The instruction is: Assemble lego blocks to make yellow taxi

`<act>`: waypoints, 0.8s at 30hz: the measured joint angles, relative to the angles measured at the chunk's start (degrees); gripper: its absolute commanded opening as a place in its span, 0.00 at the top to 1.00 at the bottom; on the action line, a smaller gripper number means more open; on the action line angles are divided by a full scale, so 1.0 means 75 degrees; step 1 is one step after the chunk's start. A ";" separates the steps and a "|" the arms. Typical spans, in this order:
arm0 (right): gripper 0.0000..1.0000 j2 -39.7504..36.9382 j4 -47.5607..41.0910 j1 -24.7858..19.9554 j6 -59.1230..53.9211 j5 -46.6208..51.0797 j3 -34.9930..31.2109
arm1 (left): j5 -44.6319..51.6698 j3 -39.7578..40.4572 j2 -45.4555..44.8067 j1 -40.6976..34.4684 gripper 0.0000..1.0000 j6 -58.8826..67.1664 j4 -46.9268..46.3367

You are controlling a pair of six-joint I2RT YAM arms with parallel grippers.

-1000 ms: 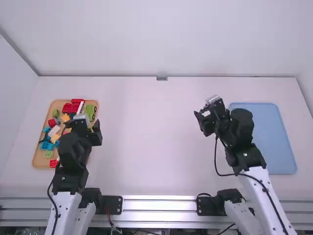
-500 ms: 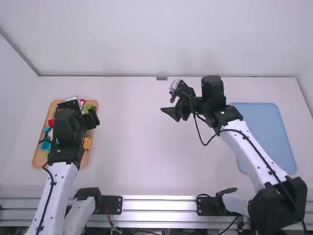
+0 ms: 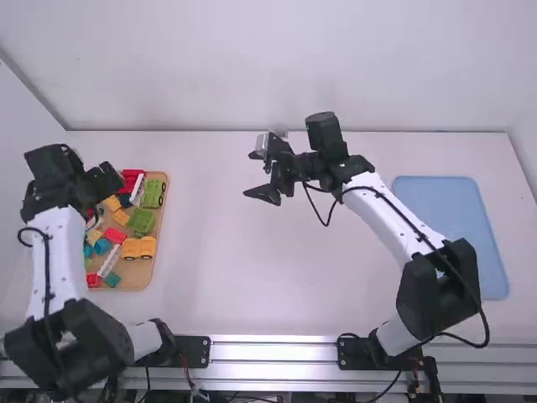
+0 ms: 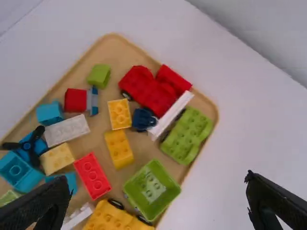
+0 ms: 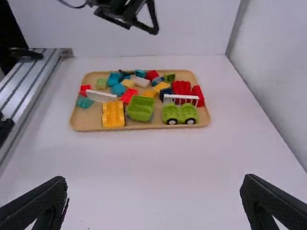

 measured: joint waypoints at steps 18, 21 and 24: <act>0.02 0.0277 -0.0015 -0.0020 -0.0207 -0.0082 0.0227 | 0.0070 0.3276 0.3512 0.0638 0.01 0.0804 -0.2964; 0.02 0.0277 -0.0015 -0.0020 -0.0213 -0.0096 0.0227 | -0.0256 0.3276 0.3518 0.0373 0.01 0.0510 -0.2961; 0.02 0.0277 0.0023 -0.0020 -0.0204 -0.0093 0.0227 | -0.0787 0.3261 0.3515 0.0000 0.01 0.0338 -0.3194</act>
